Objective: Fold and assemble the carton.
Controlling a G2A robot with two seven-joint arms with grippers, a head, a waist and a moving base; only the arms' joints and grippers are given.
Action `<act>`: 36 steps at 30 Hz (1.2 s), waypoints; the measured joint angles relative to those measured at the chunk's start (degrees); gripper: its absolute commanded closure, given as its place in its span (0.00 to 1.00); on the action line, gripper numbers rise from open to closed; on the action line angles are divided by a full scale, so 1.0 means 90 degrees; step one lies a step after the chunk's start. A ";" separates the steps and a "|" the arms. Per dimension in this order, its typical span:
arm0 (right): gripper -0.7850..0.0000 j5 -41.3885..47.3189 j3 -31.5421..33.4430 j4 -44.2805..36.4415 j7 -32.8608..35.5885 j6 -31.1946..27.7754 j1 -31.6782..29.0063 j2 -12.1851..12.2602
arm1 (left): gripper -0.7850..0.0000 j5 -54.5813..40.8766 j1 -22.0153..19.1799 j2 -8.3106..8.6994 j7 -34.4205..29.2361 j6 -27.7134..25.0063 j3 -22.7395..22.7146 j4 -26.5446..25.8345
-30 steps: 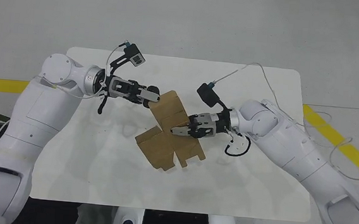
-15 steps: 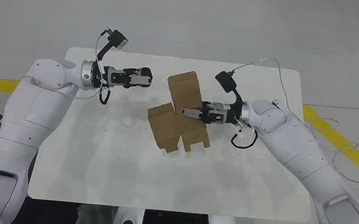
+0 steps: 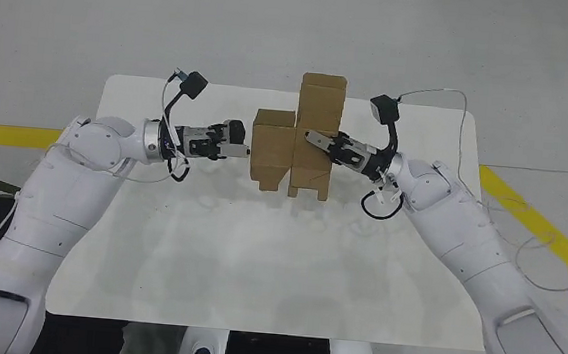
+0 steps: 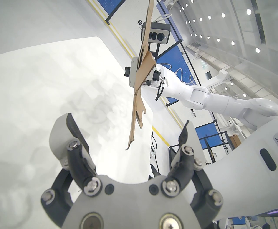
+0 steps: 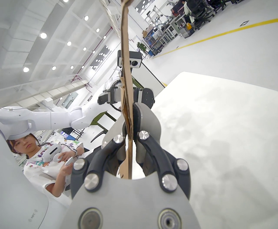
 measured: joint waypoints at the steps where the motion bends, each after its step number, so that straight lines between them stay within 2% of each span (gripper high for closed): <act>1: 1.00 -0.0013 -0.0011 0.0010 -0.0034 0.0000 -0.0005 -0.0043 | 0.00 0.0022 0.0042 0.0001 0.0011 0.0026 0.0001 -0.0061; 6: 1.00 -0.0007 -0.0021 0.0087 -0.0083 0.0000 0.0001 -0.0191 | 0.00 0.0028 0.0173 0.0013 0.0005 0.0085 -0.0030 -0.0266; 7: 1.00 -0.0007 -0.0012 0.0110 -0.0087 0.0000 0.0006 -0.0222 | 0.04 0.0042 0.0196 0.0016 0.0004 0.0093 -0.0042 -0.0297; 8: 1.00 -0.0007 -0.0002 0.0125 -0.0092 0.0000 0.0008 -0.0243 | 0.20 0.0052 0.0212 0.0017 -0.0001 0.0100 -0.0047 -0.0316; 9: 1.00 -0.0010 0.0009 0.0140 -0.0094 0.0000 0.0009 -0.0264 | 0.47 0.0063 0.0226 0.0019 -0.0012 0.0106 -0.0051 -0.0334; 12: 1.00 -0.0023 0.0056 0.0195 -0.0091 0.0000 0.0004 -0.0322 | 0.80 0.0060 0.0270 0.0026 -0.0100 0.0128 -0.0059 -0.0376; 13: 1.00 -0.0033 0.0077 0.0211 -0.0082 0.0000 0.0000 -0.0343 | 1.00 0.0044 0.0283 0.0029 -0.0165 0.0140 -0.0058 -0.0389; 26: 1.00 -0.0094 0.0308 0.0290 0.0053 0.0000 -0.0066 -0.0510 | 1.00 -0.0075 0.0262 0.0023 -0.0603 0.0350 -0.0002 -0.0272; 27: 0.89 -0.0094 0.0324 0.0299 0.0069 0.0000 -0.0072 -0.0519 | 1.00 -0.0054 0.0254 0.0021 -0.0611 0.0356 0.0002 -0.0261; 28: 0.62 -0.0095 0.0346 0.0316 0.0088 0.0000 -0.0080 -0.0529 | 1.00 -0.0025 0.0243 0.0018 -0.0616 0.0361 0.0007 -0.0251; 29: 0.12 -0.0095 0.0362 0.0331 0.0108 0.0000 -0.0086 -0.0536 | 1.00 -0.0009 0.0237 0.0016 -0.0620 0.0367 0.0011 -0.0246; 30: 0.00 -0.0093 0.0378 0.0346 0.0131 0.0000 -0.0093 -0.0543 | 1.00 0.0005 0.0231 0.0015 -0.0628 0.0376 0.0014 -0.0241; 36: 0.00 -0.0071 0.0607 0.0482 0.0505 0.0000 -0.0084 -0.0499 | 1.00 0.0228 0.0113 0.0027 -0.0805 0.0486 -0.0005 -0.0145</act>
